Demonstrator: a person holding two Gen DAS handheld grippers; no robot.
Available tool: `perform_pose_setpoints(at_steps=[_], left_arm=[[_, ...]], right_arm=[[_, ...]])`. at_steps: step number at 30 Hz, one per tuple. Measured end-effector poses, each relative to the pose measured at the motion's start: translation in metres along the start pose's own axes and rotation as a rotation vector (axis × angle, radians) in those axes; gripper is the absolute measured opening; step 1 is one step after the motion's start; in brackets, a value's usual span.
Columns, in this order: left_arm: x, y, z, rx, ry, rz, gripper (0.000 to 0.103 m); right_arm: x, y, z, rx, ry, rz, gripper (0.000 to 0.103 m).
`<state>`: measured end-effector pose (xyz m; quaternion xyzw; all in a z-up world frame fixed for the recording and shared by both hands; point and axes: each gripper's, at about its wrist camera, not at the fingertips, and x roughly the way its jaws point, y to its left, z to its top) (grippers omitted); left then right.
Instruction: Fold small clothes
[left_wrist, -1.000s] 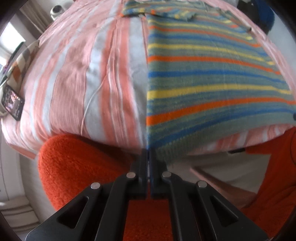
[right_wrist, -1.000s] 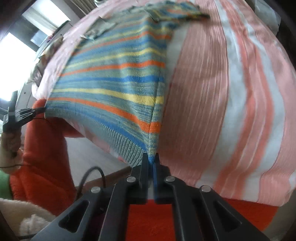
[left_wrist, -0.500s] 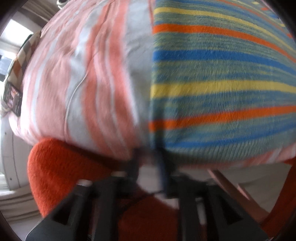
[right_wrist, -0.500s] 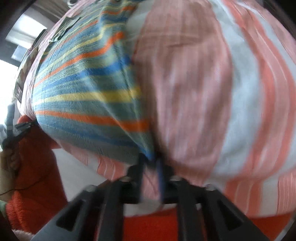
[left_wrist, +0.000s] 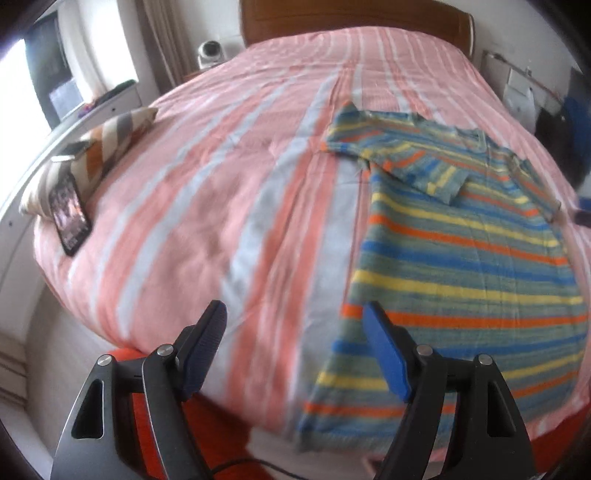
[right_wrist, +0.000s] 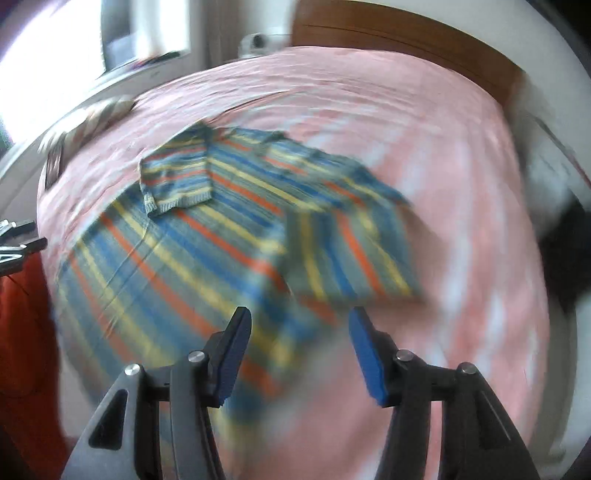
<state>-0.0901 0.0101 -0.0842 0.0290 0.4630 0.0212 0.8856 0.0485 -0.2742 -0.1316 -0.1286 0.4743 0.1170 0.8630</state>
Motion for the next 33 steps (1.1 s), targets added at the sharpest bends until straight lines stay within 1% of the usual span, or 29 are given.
perform_pose_setpoints(at_steps=[1,2,3,4,5,6,7,8,9,10,11,12,14,15,17,18,19,21,23,25,26,27,30,31,33], left_arm=[[0.006,0.000,-0.006,-0.002,0.015,-0.005,0.078],[0.020,0.013,-0.002,-0.001,0.023,-0.006,0.078],[0.025,0.013,-0.010,0.001,0.034,0.001,0.078],[0.034,0.024,-0.008,0.003,0.043,0.012,0.078],[0.043,0.033,-0.007,0.005,0.053,0.021,0.078],[0.048,0.038,-0.013,0.005,0.068,0.039,0.078],[0.049,0.042,-0.013,0.002,0.076,0.048,0.078],[0.051,0.046,-0.016,-0.007,0.086,0.052,0.078],[0.054,0.051,-0.016,-0.027,0.103,0.043,0.078],[0.056,0.052,-0.016,-0.040,0.111,0.034,0.078],[0.059,0.053,-0.014,-0.054,0.119,0.023,0.078],[0.062,0.053,-0.012,-0.064,0.123,0.014,0.078],[0.065,0.051,-0.010,-0.069,0.121,0.007,0.078],[0.066,0.049,-0.010,-0.065,0.117,0.010,0.078],[0.066,0.044,-0.011,-0.046,0.112,0.023,0.078],[0.066,0.043,-0.013,-0.040,0.110,0.028,0.078],[0.066,0.042,-0.014,-0.035,0.109,0.035,0.078],[0.066,0.040,-0.014,-0.032,0.109,0.040,0.078],[0.069,0.039,-0.014,-0.030,0.112,0.045,0.078],[0.070,0.037,-0.014,-0.021,0.111,0.053,0.078],[0.070,0.036,-0.014,-0.015,0.109,0.058,0.078],[0.070,0.036,-0.014,-0.011,0.107,0.062,0.078],[0.071,0.035,-0.015,-0.005,0.107,0.069,0.078],[0.072,0.035,-0.016,-0.003,0.107,0.071,0.078],[0.072,0.034,-0.016,0.004,0.106,0.076,0.078]], right_arm=[[0.023,0.005,0.011,-0.036,0.015,-0.011,0.054],[0.041,0.008,0.017,-0.049,0.022,-0.015,0.053],[0.058,0.008,0.020,-0.056,0.031,-0.028,0.050],[0.081,0.005,0.023,-0.049,0.070,-0.051,0.027],[0.099,0.007,0.023,-0.024,0.111,-0.041,0.020],[0.106,-0.005,0.022,0.043,0.118,0.021,0.013],[0.100,-0.015,0.021,0.085,0.088,0.026,0.005],[0.090,-0.026,0.020,0.126,0.063,0.013,0.005],[0.073,-0.053,0.016,0.226,0.014,0.051,0.005],[0.062,-0.071,0.013,0.295,-0.010,0.062,0.005],[0.047,-0.100,0.007,0.377,-0.040,0.039,0.005],[0.037,-0.116,0.004,0.409,-0.054,0.010,0.005],[0.017,-0.156,-0.003,0.477,-0.080,-0.096,0.005],[0.006,-0.179,-0.011,0.519,-0.088,-0.167,0.005],[-0.004,-0.209,-0.021,0.571,-0.095,-0.265,0.005],[-0.015,-0.226,-0.030,0.597,-0.095,-0.332,0.005],[-0.017,-0.236,-0.036,0.616,-0.090,-0.368,0.005],[-0.020,-0.255,-0.053,0.664,-0.069,-0.431,0.004],[-0.017,-0.266,-0.062,0.682,-0.045,-0.455,0.004],[-0.007,-0.269,-0.071,0.676,-0.005,-0.489,0.004],[0.001,-0.271,-0.075,0.680,0.020,-0.494,0.004],[0.013,-0.270,-0.084,0.699,0.058,-0.492,0.004],[0.030,-0.269,-0.112,0.717,0.126,-0.499,0.004],[0.034,-0.269,-0.122,0.735,0.142,-0.493,0.003],[0.037,-0.271,-0.130,0.758,0.136,-0.486,0.003]])
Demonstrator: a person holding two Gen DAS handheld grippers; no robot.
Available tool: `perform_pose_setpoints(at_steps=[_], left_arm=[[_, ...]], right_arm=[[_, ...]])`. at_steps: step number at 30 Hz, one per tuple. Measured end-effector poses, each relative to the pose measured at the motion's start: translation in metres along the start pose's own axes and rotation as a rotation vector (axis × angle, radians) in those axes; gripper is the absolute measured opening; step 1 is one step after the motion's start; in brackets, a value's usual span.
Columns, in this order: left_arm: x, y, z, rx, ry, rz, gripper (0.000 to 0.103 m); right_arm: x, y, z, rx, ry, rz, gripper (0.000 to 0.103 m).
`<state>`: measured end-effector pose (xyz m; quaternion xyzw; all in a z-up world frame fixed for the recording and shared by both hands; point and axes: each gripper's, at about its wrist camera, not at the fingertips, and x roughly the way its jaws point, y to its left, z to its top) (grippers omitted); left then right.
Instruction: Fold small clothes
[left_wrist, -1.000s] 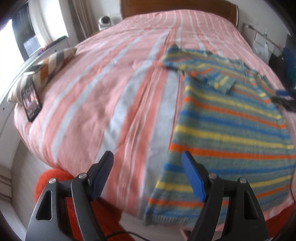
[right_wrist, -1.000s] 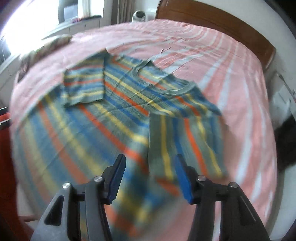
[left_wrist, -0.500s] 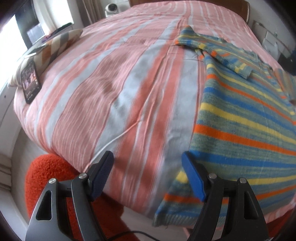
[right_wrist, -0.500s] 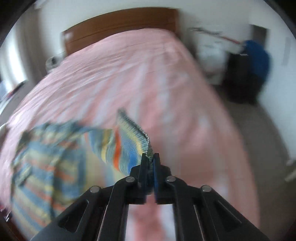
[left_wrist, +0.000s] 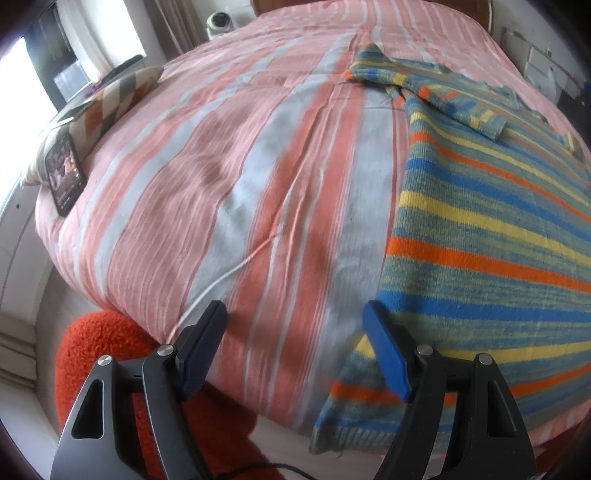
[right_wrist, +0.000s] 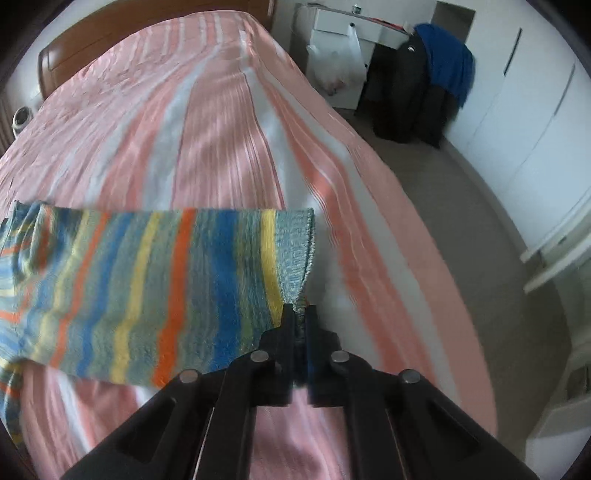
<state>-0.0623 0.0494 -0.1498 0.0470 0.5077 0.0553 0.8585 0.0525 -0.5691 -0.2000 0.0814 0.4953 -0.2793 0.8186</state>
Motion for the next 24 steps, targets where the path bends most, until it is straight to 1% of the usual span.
perform_pose_setpoints(at_steps=[6,8,10,12,13,14,15,16,17,18,19,20,21,22,23,24], left_arm=[[0.002,0.000,0.000,0.004,-0.005,0.000,0.079],[0.002,0.000,-0.001,0.004,-0.006,0.010,0.086],[0.004,0.000,-0.002,0.011,-0.005,0.040,0.099],[0.005,0.002,-0.004,0.015,-0.009,0.058,0.102],[0.006,0.002,-0.005,0.020,-0.006,0.052,0.102],[0.006,0.003,-0.005,0.028,0.004,0.036,0.102],[0.007,0.004,-0.006,0.044,0.032,0.016,0.102],[0.008,0.004,-0.005,0.069,0.066,-0.005,0.102],[0.007,0.005,-0.005,0.085,0.083,-0.014,0.101],[0.001,0.007,-0.003,0.097,0.093,-0.019,0.100],[-0.007,0.008,-0.001,0.097,0.079,-0.020,0.098],[-0.020,0.009,0.004,0.102,0.042,-0.031,0.098],[-0.037,0.007,0.014,0.122,-0.013,-0.052,0.098],[-0.051,0.003,0.025,0.150,-0.061,-0.075,0.098],[-0.070,-0.008,0.046,0.205,-0.134,-0.118,0.098],[-0.082,-0.018,0.060,0.247,-0.180,-0.150,0.098]], right_arm=[[-0.001,0.000,0.001,0.006,0.011,-0.004,0.003],[-0.001,-0.002,-0.001,0.017,0.014,0.001,0.003],[-0.001,-0.004,-0.002,0.031,0.020,0.008,0.003],[-0.004,-0.011,-0.004,0.064,0.020,0.005,0.004],[-0.007,-0.018,-0.005,0.088,0.022,-0.007,0.005],[-0.010,-0.022,-0.007,0.099,0.022,-0.019,0.008],[-0.014,-0.032,-0.010,0.120,0.021,-0.025,0.020],[-0.019,-0.038,-0.012,0.138,0.020,-0.027,0.038],[-0.033,-0.053,-0.020,0.178,-0.002,-0.034,0.050],[-0.033,-0.053,-0.020,0.178,-0.002,-0.034,0.050],[-0.047,-0.058,-0.027,0.190,-0.031,-0.038,0.051],[-0.058,-0.060,-0.033,0.194,-0.054,-0.034,0.051],[-0.072,-0.060,-0.042,0.192,-0.080,-0.011,0.052],[-0.086,-0.057,-0.052,0.185,-0.106,0.028,0.056],[-0.097,-0.052,-0.062,0.176,-0.126,0.057,0.059],[-0.107,-0.045,-0.073,0.162,-0.141,0.085,0.061]])
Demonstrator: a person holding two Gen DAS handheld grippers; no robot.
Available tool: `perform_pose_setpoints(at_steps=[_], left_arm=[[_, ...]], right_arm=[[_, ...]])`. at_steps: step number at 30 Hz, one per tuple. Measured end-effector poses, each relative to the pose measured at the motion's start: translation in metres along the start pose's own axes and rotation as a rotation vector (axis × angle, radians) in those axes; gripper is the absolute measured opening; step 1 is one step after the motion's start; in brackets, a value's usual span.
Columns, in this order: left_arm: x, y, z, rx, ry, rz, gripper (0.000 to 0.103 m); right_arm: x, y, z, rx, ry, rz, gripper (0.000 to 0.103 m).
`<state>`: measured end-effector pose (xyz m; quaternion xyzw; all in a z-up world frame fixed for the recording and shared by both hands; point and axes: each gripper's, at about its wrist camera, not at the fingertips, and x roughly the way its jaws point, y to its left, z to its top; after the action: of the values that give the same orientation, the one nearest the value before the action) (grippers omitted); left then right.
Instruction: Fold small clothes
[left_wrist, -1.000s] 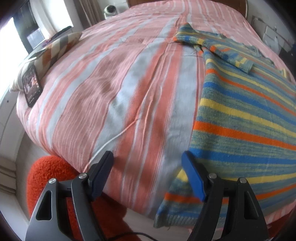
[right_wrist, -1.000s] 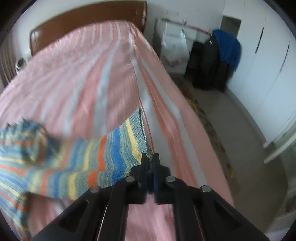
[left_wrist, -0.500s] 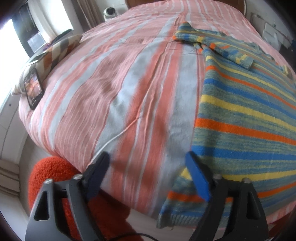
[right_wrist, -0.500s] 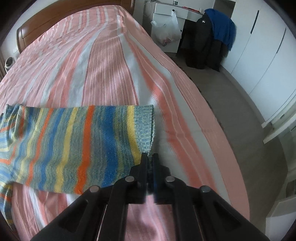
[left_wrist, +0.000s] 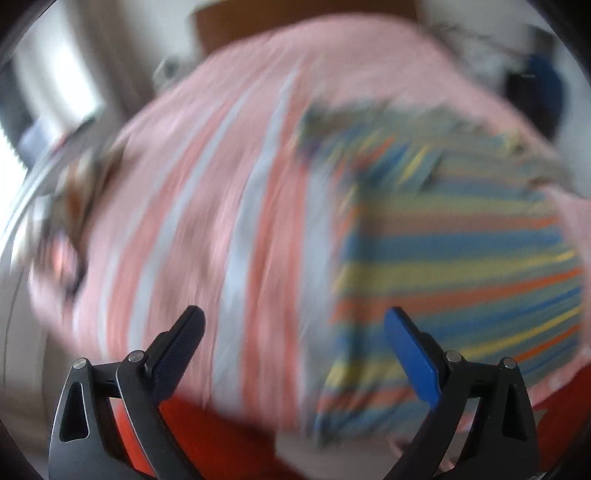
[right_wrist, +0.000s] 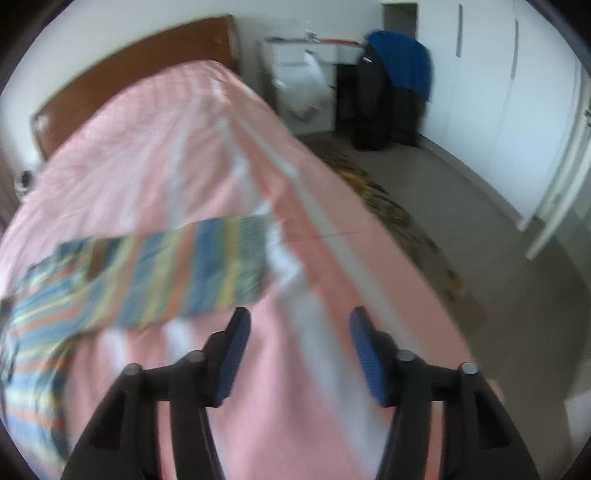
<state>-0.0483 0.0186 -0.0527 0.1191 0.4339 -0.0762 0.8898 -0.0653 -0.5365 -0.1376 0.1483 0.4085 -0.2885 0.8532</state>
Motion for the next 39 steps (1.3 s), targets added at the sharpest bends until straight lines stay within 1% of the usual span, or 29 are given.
perform_pose_setpoints(at_steps=[1,2,4,5,6,7,8,9,10,11,12,13,14,15,16,17,19,20,21,22,23,24,25,27,29,31,35,37,39], left_arm=[[-0.006,-0.013,0.024,0.068,-0.057,-0.037,0.099],[-0.007,-0.026,0.045,0.131,-0.094,-0.073,0.099],[0.003,-0.052,0.073,0.243,-0.140,-0.151,0.099],[0.021,-0.070,0.088,0.313,-0.139,-0.195,0.099],[0.037,-0.080,0.096,0.345,-0.120,-0.214,0.099],[0.063,-0.092,0.104,0.371,-0.083,-0.226,0.099],[0.079,-0.099,0.106,0.384,-0.065,-0.223,0.098],[0.108,-0.108,0.107,0.416,-0.030,-0.203,0.093],[0.123,-0.113,0.104,0.433,-0.001,-0.187,0.084],[0.149,-0.112,0.100,0.443,0.071,-0.164,0.079],[0.164,-0.108,0.098,0.427,0.113,-0.164,0.075],[0.172,-0.097,0.098,0.357,0.127,-0.210,0.075],[0.174,-0.091,0.100,0.309,0.129,-0.232,0.071],[0.175,-0.081,0.102,0.242,0.139,-0.242,0.048],[0.174,-0.073,0.105,0.196,0.142,-0.230,0.010],[0.171,-0.069,0.107,0.173,0.144,-0.211,0.011],[0.157,-0.043,0.115,0.075,0.095,-0.202,0.010],[0.149,-0.022,0.119,0.008,0.068,-0.186,0.010],[0.142,0.010,0.125,-0.092,0.038,-0.157,0.010],[0.137,0.037,0.127,-0.169,0.019,-0.123,0.010],[0.134,0.060,0.127,-0.232,0.004,-0.086,0.010],[0.134,0.098,0.125,-0.334,-0.004,0.003,0.010],[0.136,0.118,0.123,-0.394,0.000,0.050,0.010],[0.150,0.167,0.112,-0.537,0.042,0.152,0.010],[0.164,0.191,0.099,-0.590,0.077,0.224,0.009],[0.177,0.199,0.088,-0.598,0.107,0.279,0.009],[0.194,0.199,0.078,-0.588,0.143,0.302,0.009],[0.194,0.208,0.071,-0.595,0.157,0.312,0.009],[0.199,0.211,0.068,-0.608,0.172,0.298,0.009]], right_arm=[[-0.011,0.010,-0.014,-0.018,-0.006,0.044,0.061],[-0.019,0.021,-0.028,-0.032,-0.005,0.091,0.061],[-0.027,0.039,-0.050,-0.043,0.011,0.167,0.061],[-0.031,0.051,-0.065,-0.041,0.024,0.212,0.061],[-0.032,0.060,-0.078,-0.034,0.036,0.247,0.061],[-0.034,0.067,-0.088,-0.027,0.047,0.279,0.061],[-0.036,0.072,-0.100,-0.019,0.055,0.305,0.061],[-0.038,0.080,-0.111,-0.012,0.064,0.325,0.061],[-0.039,0.086,-0.121,-0.012,0.071,0.337,0.061],[-0.040,0.090,-0.130,-0.017,0.077,0.346,0.061],[-0.041,0.093,-0.137,-0.021,0.080,0.347,0.061],[-0.043,0.094,-0.144,-0.027,0.081,0.349,0.061],[-0.046,0.094,-0.150,-0.035,0.079,0.351,0.061],[-0.049,0.094,-0.153,-0.046,0.065,0.346,0.061],[-0.052,0.093,-0.154,-0.051,0.053,0.341,0.061],[-0.053,0.092,-0.154,-0.055,0.041,0.338,0.061],[-0.057,0.090,-0.152,-0.055,0.007,0.337,0.061],[-0.058,0.090,-0.150,-0.050,-0.008,0.334,0.061],[-0.059,0.090,-0.149,-0.046,-0.019,0.334,0.061],[-0.061,0.090,-0.147,-0.045,-0.028,0.338,0.061],[-0.062,0.091,-0.148,-0.047,-0.036,0.341,0.061],[-0.063,0.092,-0.150,-0.053,-0.041,0.340,0.061],[-0.063,0.094,-0.151,-0.063,-0.041,0.341,0.061],[-0.058,0.099,-0.153,-0.074,-0.026,0.345,0.061],[-0.052,0.103,-0.155,-0.074,0.000,0.356,0.061],[-0.049,0.106,-0.155,-0.075,0.009,0.359,0.061],[-0.049,0.110,-0.157,-0.100,0.008,0.347,0.061],[-0.047,0.109,-0.159,-0.106,0.015,0.342,0.061],[-0.044,0.109,-0.159,-0.106,0.020,0.337,0.061]])
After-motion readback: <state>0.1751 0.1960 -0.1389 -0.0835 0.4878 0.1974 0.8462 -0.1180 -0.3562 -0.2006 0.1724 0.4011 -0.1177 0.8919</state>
